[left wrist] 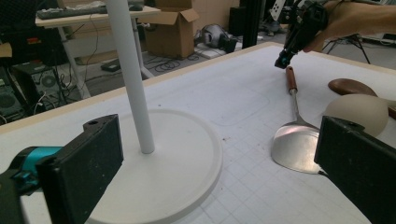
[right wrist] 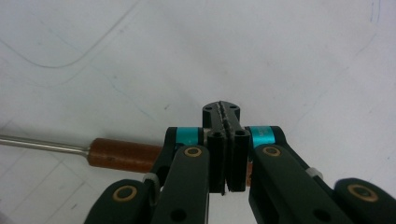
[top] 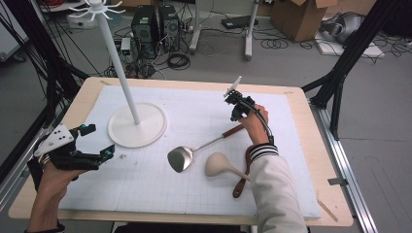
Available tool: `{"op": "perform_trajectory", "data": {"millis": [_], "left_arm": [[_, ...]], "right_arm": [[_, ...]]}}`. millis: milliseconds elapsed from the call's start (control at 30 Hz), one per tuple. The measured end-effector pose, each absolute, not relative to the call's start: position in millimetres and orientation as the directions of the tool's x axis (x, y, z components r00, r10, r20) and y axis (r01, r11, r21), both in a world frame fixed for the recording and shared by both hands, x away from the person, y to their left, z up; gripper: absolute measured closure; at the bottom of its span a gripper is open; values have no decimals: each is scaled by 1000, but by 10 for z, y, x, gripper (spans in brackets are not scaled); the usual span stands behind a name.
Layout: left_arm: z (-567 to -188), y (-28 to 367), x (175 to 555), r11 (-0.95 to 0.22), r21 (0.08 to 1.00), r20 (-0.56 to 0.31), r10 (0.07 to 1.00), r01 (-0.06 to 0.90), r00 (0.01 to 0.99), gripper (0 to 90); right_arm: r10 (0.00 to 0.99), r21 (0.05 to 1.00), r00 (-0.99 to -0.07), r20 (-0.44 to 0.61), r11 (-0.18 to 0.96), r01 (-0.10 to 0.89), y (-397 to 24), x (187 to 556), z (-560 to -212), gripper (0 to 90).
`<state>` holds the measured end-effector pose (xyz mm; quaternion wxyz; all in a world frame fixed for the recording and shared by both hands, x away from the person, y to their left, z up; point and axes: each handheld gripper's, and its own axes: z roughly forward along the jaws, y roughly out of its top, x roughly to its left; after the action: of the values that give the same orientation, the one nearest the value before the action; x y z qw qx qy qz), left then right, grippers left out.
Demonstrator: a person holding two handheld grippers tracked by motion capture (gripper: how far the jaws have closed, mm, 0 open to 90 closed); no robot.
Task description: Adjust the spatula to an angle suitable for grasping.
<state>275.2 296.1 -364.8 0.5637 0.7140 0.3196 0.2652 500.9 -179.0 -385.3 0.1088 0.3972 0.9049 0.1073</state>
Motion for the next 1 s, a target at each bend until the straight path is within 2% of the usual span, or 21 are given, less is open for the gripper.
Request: {"op": "perform_trajectory", "data": {"millis": [400, 567, 1000], "left_arm": [[-3661, 2956, 2760, -163, 973, 17, 755, 162, 656, 17], [-3664, 2960, 2763, -164, 973, 17, 756, 164, 654, 17], [-3663, 2925, 2760, -172, 972, 24, 752, 162, 658, 17]], "right_arm": [[744, 208, -661, -100, 665, 717, -1802, 5052, -3986, 895], [751, 221, -655, -84, 655, 722, -1839, 5034, -4001, 895], [750, 170, -657, -74, 659, 733, -2000, 4923, -4032, 895]]}}
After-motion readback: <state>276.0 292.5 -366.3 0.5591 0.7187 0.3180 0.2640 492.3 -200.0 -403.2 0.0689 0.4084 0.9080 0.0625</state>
